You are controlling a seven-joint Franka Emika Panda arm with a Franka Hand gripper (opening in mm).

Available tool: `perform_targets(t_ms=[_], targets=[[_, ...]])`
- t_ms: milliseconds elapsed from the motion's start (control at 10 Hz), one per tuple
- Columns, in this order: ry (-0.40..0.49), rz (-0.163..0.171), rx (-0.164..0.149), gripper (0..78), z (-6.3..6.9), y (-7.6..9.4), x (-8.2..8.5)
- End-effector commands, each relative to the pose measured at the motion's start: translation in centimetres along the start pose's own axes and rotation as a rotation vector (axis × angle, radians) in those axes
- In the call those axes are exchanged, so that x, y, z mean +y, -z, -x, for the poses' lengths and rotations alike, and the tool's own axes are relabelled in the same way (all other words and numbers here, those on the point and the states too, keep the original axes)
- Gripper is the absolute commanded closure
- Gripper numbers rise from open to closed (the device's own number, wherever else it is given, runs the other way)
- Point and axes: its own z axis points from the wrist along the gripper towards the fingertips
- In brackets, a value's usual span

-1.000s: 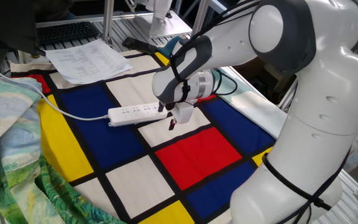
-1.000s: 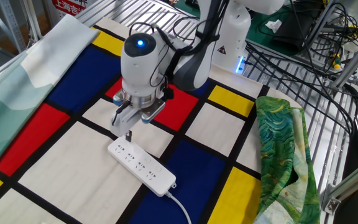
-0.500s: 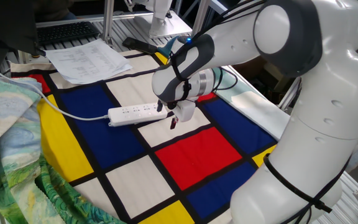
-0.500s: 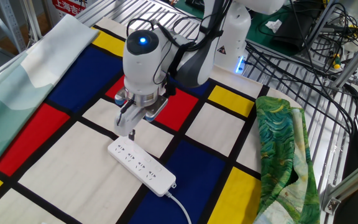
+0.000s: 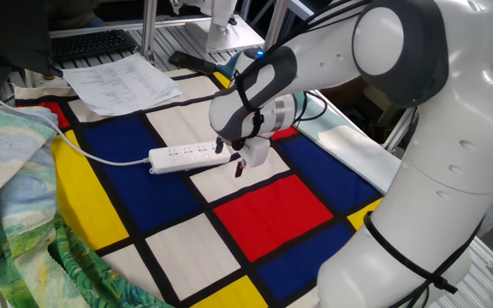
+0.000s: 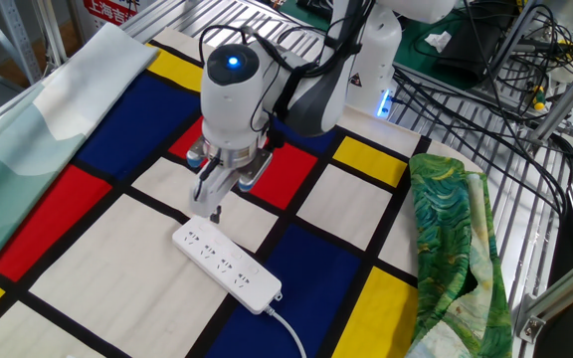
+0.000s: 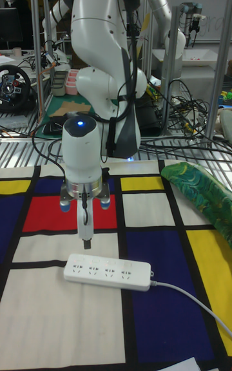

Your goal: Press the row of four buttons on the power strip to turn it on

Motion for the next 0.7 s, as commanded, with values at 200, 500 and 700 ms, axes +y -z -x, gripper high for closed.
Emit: perform_targets(t_ms=[200,500,700], targets=[[0.591,-0.022,-0.024,0.2,-1.59,3.69,-0.27],[0.741,-0.037,-0.051,0.2,-1.59,3.70,-0.25],[0.785,-0.039,-0.053,0.2,-1.59,3.78,-0.11]])
